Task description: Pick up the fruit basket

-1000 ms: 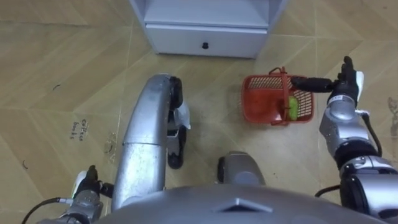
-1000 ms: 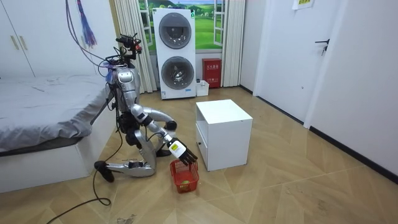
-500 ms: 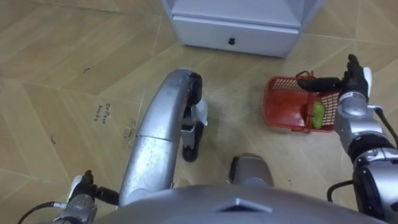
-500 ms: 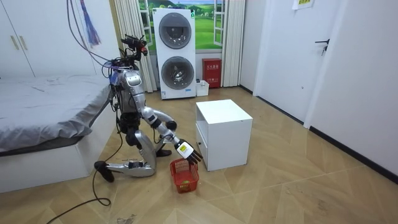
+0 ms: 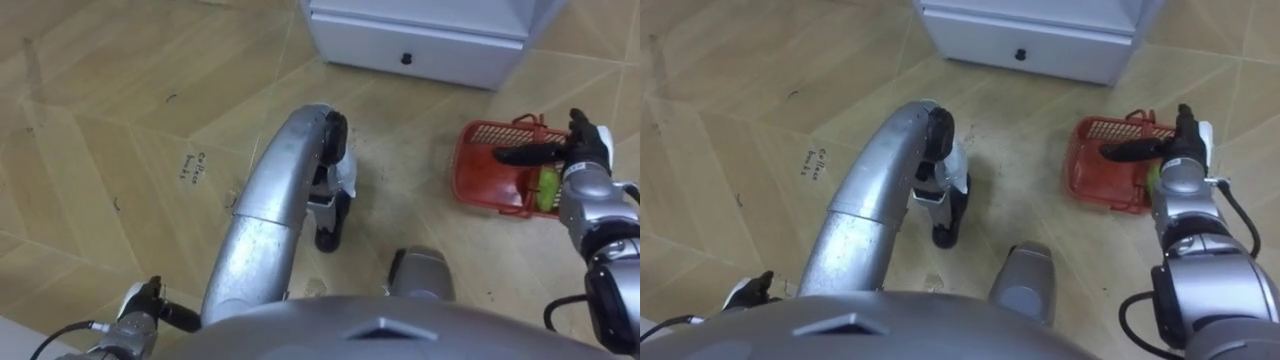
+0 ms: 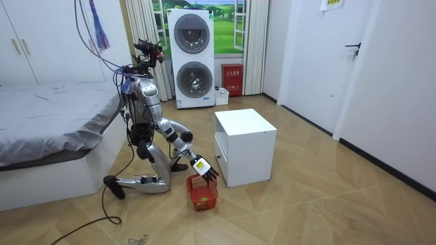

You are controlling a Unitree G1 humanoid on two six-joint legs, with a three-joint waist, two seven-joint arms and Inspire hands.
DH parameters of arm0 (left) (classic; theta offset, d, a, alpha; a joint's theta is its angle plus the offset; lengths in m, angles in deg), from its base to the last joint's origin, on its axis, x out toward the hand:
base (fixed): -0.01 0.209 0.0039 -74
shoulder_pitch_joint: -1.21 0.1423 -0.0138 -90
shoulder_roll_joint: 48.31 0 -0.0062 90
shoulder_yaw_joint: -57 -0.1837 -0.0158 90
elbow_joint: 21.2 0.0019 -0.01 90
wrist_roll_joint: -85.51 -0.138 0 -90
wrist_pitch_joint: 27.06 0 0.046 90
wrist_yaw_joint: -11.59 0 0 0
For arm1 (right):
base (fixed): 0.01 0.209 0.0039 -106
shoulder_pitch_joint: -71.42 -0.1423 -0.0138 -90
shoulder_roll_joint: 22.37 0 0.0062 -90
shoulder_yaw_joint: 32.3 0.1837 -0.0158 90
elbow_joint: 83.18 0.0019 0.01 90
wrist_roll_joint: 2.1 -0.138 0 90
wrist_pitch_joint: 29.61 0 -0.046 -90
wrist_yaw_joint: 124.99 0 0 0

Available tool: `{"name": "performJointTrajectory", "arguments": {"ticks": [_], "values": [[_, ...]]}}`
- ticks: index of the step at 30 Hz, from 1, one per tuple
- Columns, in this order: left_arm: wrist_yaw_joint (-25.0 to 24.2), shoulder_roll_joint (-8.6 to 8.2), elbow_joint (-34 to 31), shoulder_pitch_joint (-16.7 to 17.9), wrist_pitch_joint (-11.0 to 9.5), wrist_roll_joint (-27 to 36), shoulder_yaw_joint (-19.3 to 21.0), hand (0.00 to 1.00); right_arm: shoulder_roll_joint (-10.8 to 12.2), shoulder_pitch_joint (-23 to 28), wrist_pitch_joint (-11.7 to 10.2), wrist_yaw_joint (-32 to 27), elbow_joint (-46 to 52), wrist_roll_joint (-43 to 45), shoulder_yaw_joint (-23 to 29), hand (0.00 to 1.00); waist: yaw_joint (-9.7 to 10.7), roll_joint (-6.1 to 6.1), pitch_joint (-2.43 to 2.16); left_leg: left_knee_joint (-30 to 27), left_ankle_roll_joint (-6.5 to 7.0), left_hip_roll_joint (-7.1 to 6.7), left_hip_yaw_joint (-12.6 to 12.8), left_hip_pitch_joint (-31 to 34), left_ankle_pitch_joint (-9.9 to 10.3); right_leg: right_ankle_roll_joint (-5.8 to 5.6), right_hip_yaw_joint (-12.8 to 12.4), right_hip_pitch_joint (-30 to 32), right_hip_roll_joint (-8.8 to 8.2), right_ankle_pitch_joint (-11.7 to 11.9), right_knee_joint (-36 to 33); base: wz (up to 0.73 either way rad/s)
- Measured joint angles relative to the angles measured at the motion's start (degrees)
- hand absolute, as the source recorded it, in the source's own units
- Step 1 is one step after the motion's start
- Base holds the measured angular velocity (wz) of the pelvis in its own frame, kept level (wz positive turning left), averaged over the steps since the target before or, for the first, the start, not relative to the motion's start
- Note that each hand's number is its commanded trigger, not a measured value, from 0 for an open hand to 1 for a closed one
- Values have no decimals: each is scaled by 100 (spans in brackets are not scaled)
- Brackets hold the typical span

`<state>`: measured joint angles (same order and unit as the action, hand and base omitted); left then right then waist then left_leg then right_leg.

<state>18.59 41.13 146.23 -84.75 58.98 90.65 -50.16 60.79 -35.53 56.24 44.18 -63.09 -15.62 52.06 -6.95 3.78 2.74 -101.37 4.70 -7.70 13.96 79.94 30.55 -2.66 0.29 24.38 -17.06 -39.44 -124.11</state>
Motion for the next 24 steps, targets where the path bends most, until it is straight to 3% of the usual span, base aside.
{"name": "performJointTrajectory", "arguments": {"ticks": [9,24], "values": [[-130,0,-1,-1,32,107,-1,0,-18,8,125,187,-605,-13,1,0,-63,-92,-12,-2,35,3,14,82,-55,-6,4,81,-9,-4,-63,0],[-155,-9,-107,2,153,102,-1,0,-50,-2,247,369,-650,-325,-1,0,-119,-77,-3,45,57,-2,86,87,-67,-8,-24,124,-93,-5,-66,0]]}}
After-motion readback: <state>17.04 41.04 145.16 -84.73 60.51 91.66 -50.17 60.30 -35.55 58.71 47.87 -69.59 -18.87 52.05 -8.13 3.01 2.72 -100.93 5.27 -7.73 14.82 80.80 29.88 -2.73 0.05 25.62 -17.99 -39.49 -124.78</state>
